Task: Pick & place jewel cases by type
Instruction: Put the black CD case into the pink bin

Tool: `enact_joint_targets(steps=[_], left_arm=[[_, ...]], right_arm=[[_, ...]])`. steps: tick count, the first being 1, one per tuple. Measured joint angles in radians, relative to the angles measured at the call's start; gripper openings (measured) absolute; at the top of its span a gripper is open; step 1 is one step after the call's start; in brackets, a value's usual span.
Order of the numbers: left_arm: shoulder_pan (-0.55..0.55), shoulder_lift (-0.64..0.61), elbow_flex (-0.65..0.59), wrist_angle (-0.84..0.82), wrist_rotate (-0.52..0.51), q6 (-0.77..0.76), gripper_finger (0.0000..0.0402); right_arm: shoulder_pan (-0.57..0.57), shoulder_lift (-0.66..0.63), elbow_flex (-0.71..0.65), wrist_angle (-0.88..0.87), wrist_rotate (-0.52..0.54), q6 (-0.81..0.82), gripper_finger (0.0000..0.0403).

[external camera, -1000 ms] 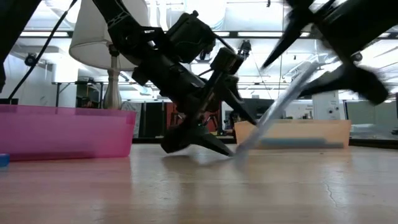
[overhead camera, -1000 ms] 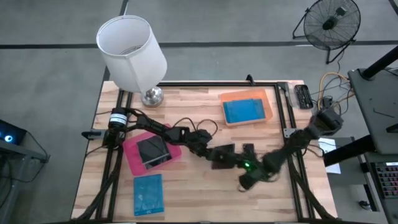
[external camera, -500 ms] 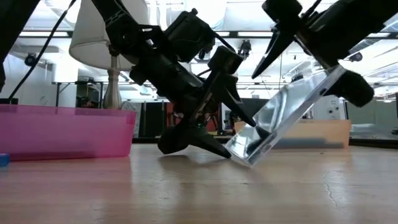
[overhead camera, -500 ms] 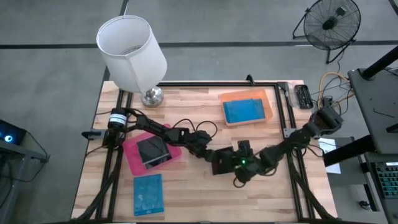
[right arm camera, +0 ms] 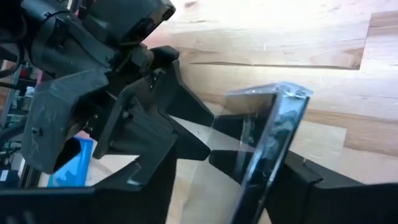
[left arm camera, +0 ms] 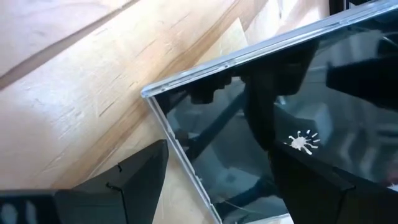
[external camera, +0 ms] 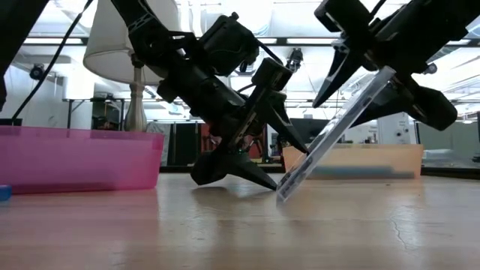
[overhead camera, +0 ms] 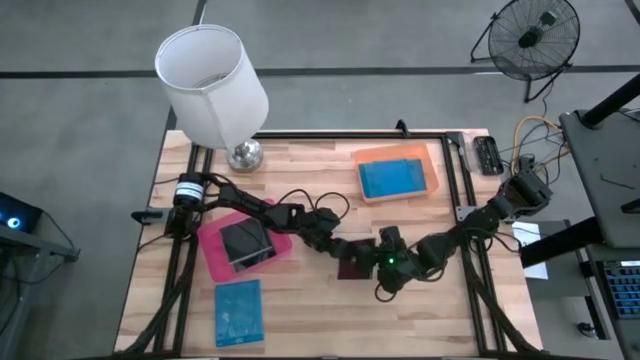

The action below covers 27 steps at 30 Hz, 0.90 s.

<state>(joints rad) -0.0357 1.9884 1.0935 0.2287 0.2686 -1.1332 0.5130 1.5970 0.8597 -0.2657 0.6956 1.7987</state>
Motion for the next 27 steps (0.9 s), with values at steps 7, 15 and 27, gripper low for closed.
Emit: enact_joint_targets(steps=[7,15,27], left_arm=[[0.002,-0.002,0.0,-0.001,0.012,0.0,0.0266],[0.002,-0.011,0.0,-0.008,0.06,-0.001,0.0266],[0.002,-0.087,-0.002,-0.031,0.064,-0.012,0.0266]], right_arm=[[0.0,0.0,-0.001,-0.001,-0.005,-0.01,0.0135],[0.001,-0.001,-0.001,0.0,-0.02,-0.023,0.0078],[0.002,-0.052,0.0,-0.028,-0.019,-0.075,0.0028]])
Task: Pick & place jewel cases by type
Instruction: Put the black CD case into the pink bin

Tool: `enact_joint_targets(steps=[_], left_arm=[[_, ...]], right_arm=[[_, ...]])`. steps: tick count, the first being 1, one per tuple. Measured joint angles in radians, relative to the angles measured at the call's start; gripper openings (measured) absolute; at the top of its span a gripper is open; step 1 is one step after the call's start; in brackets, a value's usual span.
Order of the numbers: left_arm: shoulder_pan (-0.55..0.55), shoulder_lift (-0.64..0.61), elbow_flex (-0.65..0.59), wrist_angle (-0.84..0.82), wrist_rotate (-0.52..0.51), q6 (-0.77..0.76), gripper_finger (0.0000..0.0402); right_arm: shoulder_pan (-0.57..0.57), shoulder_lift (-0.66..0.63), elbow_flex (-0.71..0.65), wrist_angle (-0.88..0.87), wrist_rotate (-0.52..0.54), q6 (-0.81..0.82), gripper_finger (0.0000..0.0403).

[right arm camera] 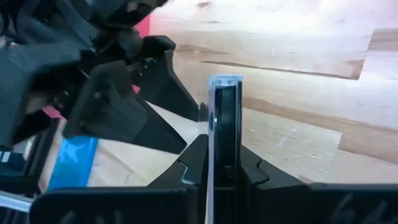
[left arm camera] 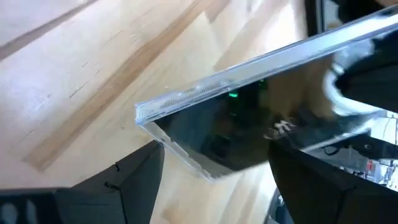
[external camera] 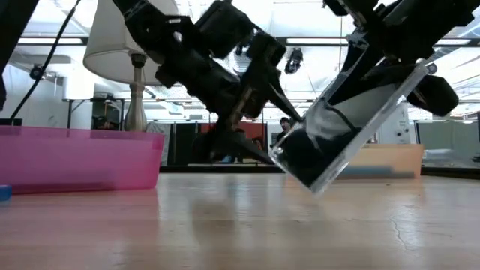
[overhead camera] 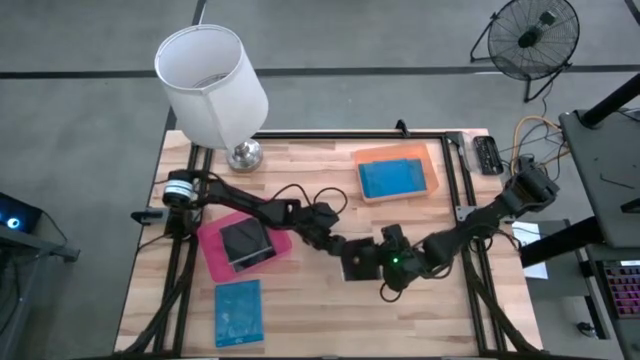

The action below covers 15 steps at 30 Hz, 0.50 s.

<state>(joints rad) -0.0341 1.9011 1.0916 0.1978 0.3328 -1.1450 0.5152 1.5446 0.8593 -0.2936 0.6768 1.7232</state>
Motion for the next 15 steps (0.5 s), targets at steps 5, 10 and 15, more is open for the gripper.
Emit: enact_joint_targets(steps=[5,10,15], left_arm=[[0.0,-0.088,0.007,-0.074,-0.025,0.041,0.0266],[0.001,-0.199,0.014,-0.157,-0.09,0.101,0.0266],[-0.003,-0.303,0.016,-0.188,-0.137,0.148,0.0266]], right_arm=[[0.0,-0.064,0.001,-0.032,0.012,-0.022,0.0028],[-0.001,-0.156,0.001,-0.065,0.009,-0.073,0.0027],[-0.006,-0.255,0.0,-0.07,0.006,-0.166,0.0027]])
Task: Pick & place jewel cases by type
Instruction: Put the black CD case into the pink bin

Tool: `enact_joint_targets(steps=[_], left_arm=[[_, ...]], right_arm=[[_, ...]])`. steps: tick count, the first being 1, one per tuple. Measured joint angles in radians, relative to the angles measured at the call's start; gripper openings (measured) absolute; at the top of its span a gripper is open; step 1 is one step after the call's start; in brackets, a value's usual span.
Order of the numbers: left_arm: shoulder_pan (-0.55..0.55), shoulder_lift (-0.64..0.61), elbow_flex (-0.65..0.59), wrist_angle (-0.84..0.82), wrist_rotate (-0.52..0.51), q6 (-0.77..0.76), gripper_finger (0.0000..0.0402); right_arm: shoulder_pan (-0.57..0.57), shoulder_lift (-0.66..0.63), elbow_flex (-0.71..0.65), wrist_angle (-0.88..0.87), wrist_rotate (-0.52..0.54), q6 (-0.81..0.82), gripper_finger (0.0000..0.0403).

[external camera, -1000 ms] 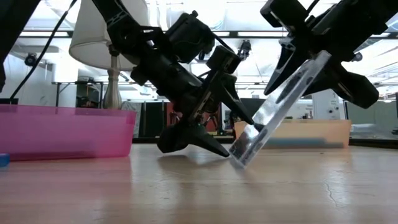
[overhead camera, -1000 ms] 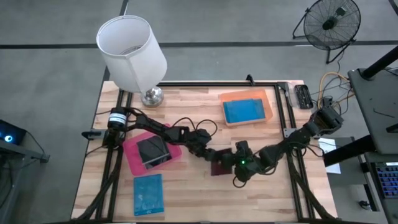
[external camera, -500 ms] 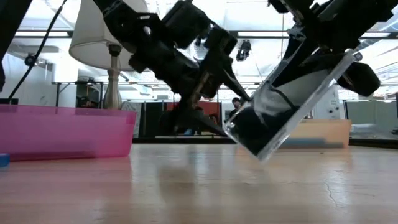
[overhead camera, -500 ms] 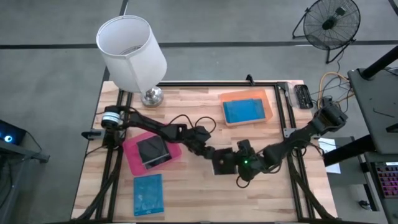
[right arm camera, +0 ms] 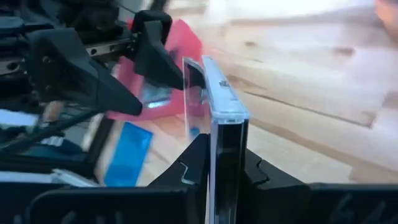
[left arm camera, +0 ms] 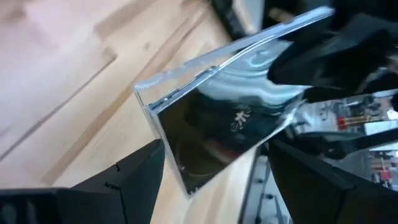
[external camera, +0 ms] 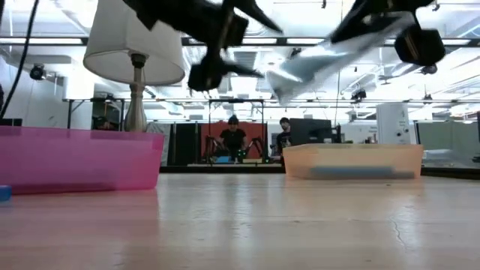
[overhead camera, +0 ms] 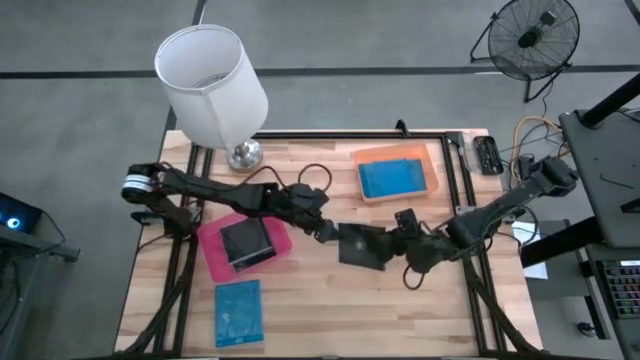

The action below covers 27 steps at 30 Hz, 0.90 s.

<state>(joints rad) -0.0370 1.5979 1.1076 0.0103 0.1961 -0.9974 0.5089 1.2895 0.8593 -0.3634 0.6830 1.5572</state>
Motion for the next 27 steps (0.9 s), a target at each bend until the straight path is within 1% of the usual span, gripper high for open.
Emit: enact_joint_targets(steps=[8,13,17,20,23,27], left_arm=[[-0.004,-0.154,0.002,-0.01,-0.11,-0.003,0.0265],[-0.006,-0.217,0.003,-0.086,-0.133,-0.007,0.0265],[-0.027,-0.255,0.002,-0.119,-0.181,-0.029,0.0265],[-0.06,-0.284,0.003,-0.113,-0.228,-0.02,0.0265],[-0.093,-0.307,0.019,-0.115,-0.265,0.037,0.0265],[-0.127,-0.353,0.037,-0.11,-0.286,0.128,0.0265]], right_arm=[[-0.016,-0.13,-0.003,0.0,-0.02,-0.155,0.0026],[-0.017,-0.186,-0.001,0.024,-0.034,-0.251,0.0026],[-0.017,-0.197,-0.002,0.029,-0.05,-0.29,0.0026],[-0.029,-0.194,-0.001,0.052,-0.089,-0.326,0.0026],[-0.044,-0.172,-0.002,0.077,-0.141,-0.353,0.0026],[-0.065,-0.14,-0.002,0.184,-0.173,-0.398,0.0026]])
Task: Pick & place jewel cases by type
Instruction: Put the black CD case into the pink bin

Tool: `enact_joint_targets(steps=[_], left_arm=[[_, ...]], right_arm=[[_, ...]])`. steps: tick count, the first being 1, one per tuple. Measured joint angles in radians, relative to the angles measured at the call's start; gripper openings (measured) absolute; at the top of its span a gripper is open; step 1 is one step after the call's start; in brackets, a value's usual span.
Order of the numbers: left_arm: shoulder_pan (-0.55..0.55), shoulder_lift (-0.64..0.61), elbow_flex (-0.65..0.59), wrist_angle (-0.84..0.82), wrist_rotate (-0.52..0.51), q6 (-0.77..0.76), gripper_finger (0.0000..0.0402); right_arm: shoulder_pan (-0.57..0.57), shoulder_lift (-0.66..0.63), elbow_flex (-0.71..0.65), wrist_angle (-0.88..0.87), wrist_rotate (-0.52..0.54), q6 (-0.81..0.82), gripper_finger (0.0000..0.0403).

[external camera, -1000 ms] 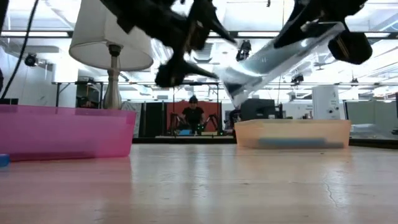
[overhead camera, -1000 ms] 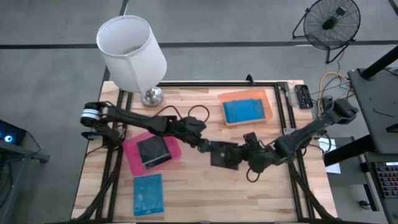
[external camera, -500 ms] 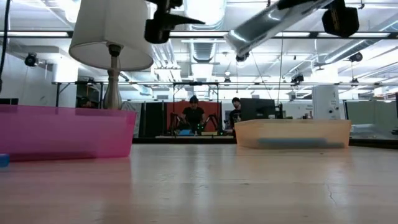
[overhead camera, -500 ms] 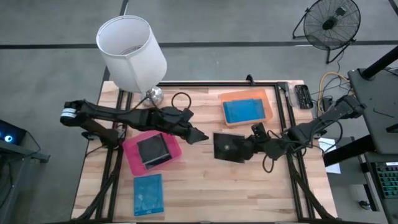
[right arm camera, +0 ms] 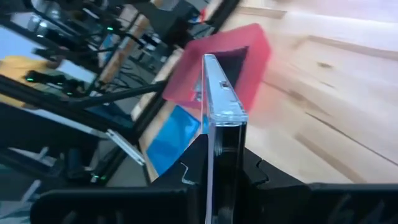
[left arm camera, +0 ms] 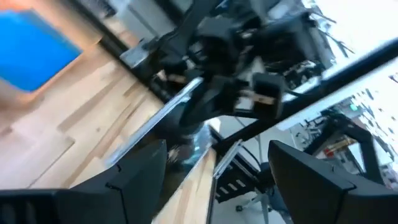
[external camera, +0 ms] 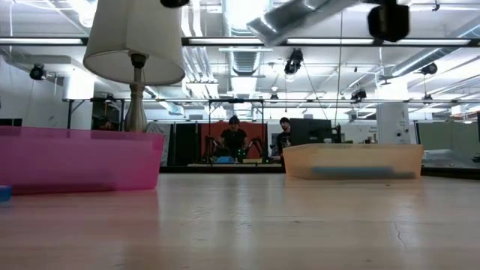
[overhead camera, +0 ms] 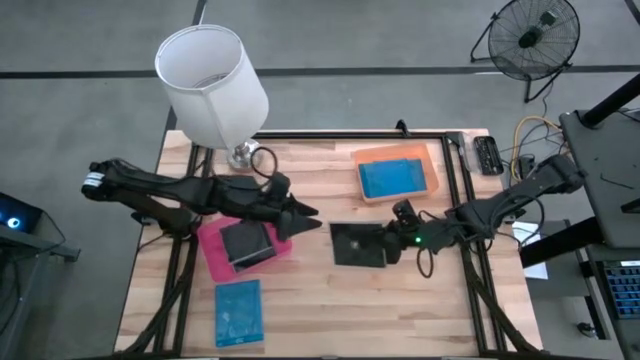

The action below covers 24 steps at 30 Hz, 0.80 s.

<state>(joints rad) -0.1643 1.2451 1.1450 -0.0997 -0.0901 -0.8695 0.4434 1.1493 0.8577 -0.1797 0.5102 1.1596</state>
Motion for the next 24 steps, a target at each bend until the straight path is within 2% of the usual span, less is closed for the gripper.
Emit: enact_joint_targets(steps=[12,16,21,24], left_arm=[[-0.011,-0.184,-0.001,-0.091,-0.046,0.132,0.0266],[-0.011,-0.233,-0.002,-0.142,-0.051,0.141,0.0266],[-0.011,-0.255,-0.002,-0.196,-0.039,0.161,0.0266],[-0.012,-0.261,-0.002,-0.248,-0.034,0.183,0.0266]], right_arm=[[-0.099,0.148,0.008,0.388,-0.079,-0.069,0.0026],[-0.135,0.235,0.093,0.392,-0.123,-0.116,0.0026],[-0.203,0.38,0.262,0.392,-0.234,-0.174,0.0026],[-0.243,0.462,0.366,0.33,-0.286,-0.19,0.0026]])
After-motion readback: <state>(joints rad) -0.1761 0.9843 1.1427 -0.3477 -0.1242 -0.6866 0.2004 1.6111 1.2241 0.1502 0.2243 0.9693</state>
